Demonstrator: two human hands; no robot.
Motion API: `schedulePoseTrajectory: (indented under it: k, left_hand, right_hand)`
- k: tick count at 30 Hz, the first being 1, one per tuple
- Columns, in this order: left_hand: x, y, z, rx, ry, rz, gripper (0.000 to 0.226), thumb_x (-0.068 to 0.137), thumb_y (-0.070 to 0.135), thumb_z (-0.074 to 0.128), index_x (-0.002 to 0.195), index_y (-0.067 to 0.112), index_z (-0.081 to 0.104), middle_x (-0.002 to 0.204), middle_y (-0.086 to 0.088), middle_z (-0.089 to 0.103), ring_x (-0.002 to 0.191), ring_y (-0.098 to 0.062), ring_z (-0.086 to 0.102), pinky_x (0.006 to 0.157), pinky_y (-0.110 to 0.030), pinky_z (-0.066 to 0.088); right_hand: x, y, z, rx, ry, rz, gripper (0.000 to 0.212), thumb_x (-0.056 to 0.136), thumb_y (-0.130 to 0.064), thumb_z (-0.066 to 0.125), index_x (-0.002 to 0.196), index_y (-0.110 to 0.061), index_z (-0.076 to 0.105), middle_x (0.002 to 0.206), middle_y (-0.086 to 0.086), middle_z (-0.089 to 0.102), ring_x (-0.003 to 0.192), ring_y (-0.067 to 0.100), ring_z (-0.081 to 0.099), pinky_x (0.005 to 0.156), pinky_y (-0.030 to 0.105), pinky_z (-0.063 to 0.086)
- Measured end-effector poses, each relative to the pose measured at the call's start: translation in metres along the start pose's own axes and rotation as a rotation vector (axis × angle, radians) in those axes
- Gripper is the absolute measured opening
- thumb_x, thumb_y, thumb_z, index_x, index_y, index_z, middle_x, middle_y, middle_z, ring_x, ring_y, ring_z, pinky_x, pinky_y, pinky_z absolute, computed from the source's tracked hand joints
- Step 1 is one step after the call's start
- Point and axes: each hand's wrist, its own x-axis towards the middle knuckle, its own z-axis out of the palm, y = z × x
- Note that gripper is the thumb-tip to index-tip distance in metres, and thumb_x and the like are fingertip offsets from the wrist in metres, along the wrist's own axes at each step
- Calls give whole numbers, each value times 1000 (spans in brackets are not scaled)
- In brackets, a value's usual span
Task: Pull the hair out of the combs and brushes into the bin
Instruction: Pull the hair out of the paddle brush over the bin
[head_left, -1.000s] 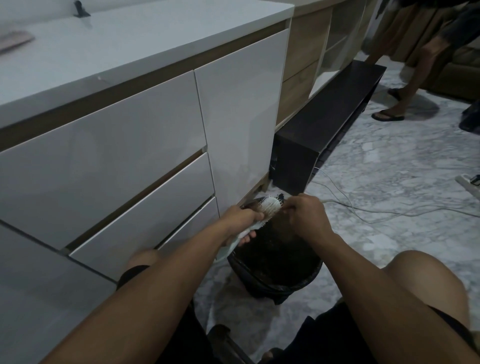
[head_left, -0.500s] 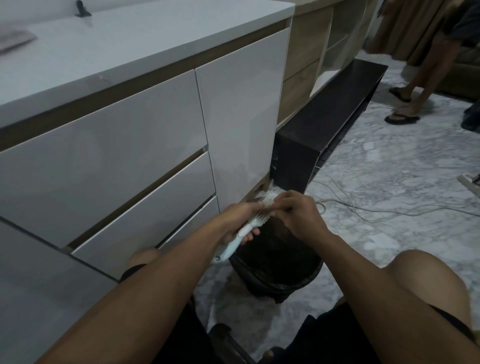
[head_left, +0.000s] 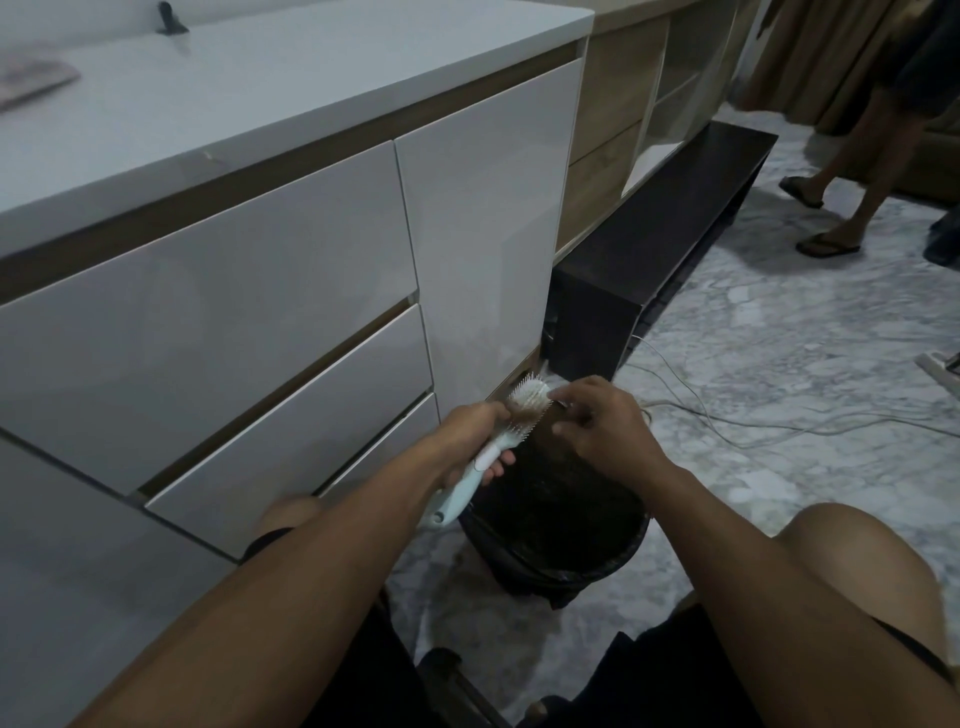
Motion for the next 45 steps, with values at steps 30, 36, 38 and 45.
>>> schedulePoseTrajectory:
  k: [30, 36, 38, 45]
  left_hand:
    - [3, -3, 8, -30, -59, -24, 52, 96, 53, 45, 86, 5, 64, 64, -13, 61, 41, -19, 52, 37, -20, 40]
    - [3, -4, 4, -78, -13, -18, 33, 98, 26, 42, 88, 1, 62, 64, -15, 60, 42, -21, 51, 37, -23, 40]
    - [5, -3, 3, -82, -19, -17, 30, 96, 21, 42, 90, 0, 62, 64, -15, 61, 44, -20, 53, 39, -26, 42]
    - [8, -6, 10, 16, -6, 49, 25, 99, 21, 50, 88, 3, 64, 69, -13, 62, 50, -18, 55, 47, -28, 46]
  right_hand:
    - [-1, -12, 6, -9, 73, -42, 9, 78, -9, 73, 85, -12, 78, 86, 5, 72, 78, 18, 67, 78, 38, 54]
    - [5, -2, -4, -37, 155, 82, 13, 80, -12, 71, 91, -14, 77, 93, 4, 74, 86, 16, 67, 81, 25, 50]
    - [3, -4, -1, 8, 122, 35, 18, 79, -13, 74, 97, -13, 76, 96, 4, 73, 86, 12, 65, 80, 22, 50]
    - [-2, -10, 14, 64, 2, -73, 46, 76, -20, 78, 120, -20, 66, 106, 0, 64, 84, 5, 56, 77, 21, 47]
